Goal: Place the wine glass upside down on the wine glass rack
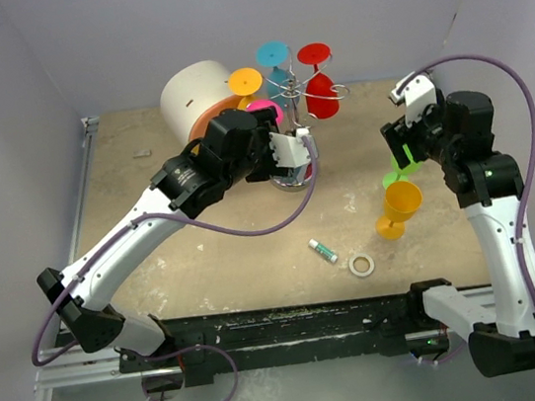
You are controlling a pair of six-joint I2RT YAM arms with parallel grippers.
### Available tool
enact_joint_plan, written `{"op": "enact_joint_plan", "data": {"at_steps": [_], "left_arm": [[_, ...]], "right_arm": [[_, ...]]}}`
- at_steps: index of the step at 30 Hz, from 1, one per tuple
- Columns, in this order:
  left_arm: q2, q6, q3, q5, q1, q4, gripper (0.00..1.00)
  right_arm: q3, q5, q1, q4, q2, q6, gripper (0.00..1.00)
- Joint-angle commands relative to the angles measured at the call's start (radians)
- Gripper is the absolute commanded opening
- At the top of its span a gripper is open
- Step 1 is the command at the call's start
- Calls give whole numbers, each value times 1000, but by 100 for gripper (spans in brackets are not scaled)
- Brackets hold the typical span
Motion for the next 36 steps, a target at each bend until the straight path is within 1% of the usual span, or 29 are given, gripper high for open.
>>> {"op": "enact_joint_plan", "data": {"at_steps": [1,4,7,10,15,20,31,36], "left_arm": [[-59,-64,19,65,-4,-26,94],[-77,-79,28,94,-4,-45,100],[-77,-81,46,96,-4,-66,99],[-74,-49,45,86,-4,-82,99],[-71,-38,49,80,-4,-89,99],[-59,-44,48,89,-4,-83,99],[-39,-54,49,95,-4,-76,99],[-32,-48,41,81,-4,-65,99]], "right_arm": [[-69,28,-60,-88,-35,-27,76],[-119,67,-75,-113,-13,-13,74],[-158,101,-88,-112,-7,-12,72],[-179,53,-110,-120,-12,-22,69],[-226,95,-120,-112,-4,-20,63],[-260,81,-122,-103,14,-25,56],[-282,91,-122,-85,87,-40,36],[-286,80,-120,-84,101,-52,18]]}}
